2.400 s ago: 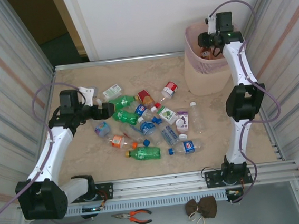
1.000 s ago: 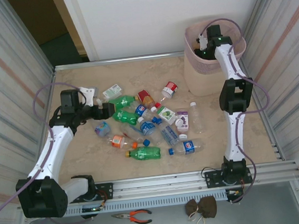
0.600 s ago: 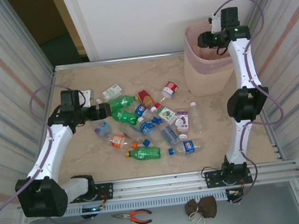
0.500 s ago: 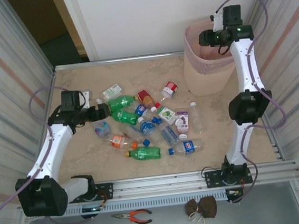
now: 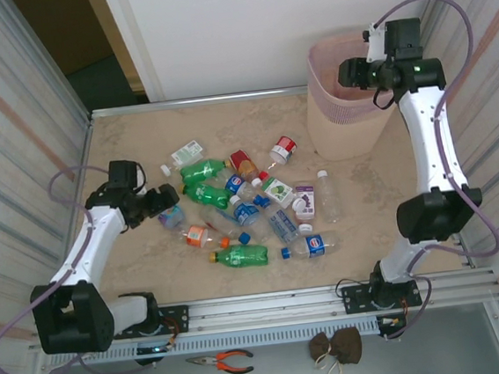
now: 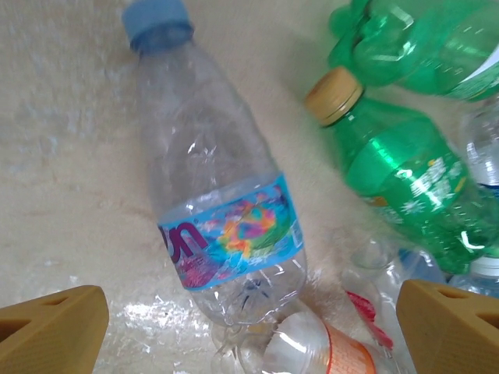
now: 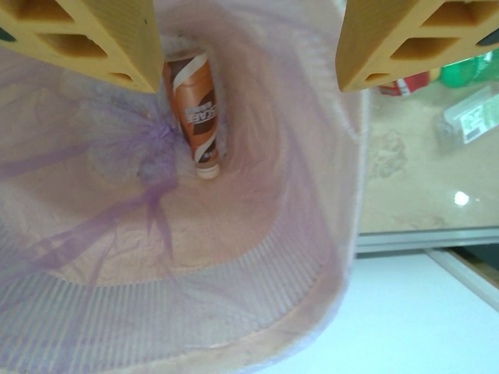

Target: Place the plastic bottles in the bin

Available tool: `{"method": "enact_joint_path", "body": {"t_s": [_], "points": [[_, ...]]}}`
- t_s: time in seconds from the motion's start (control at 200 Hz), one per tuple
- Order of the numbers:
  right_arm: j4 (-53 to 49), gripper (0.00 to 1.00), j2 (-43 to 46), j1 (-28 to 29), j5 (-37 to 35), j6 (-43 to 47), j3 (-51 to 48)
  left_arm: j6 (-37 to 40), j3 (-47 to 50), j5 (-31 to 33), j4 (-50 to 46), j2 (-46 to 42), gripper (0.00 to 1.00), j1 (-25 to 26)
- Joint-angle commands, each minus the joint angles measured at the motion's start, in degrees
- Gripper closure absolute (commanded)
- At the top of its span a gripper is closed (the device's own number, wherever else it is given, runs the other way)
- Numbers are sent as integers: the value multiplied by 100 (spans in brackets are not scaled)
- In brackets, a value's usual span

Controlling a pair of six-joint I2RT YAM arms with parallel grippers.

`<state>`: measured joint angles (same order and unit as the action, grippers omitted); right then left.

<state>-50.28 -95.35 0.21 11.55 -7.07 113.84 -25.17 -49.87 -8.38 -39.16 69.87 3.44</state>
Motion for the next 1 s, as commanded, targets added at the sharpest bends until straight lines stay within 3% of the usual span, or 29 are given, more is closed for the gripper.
{"method": "enact_joint_path", "body": {"t_s": [0.0,0.376,0.997], "points": [[248,40,410,100,-30,-192,-263,-337,178,-291,96,165,4,-17],[240,40,981,149,14,-225,-888,-1075,543,-858,1002,1062,6,-12],[222,40,1287,147,-33,-188,-1197,-976,425,-792,1048,1387,29,-84]]}}
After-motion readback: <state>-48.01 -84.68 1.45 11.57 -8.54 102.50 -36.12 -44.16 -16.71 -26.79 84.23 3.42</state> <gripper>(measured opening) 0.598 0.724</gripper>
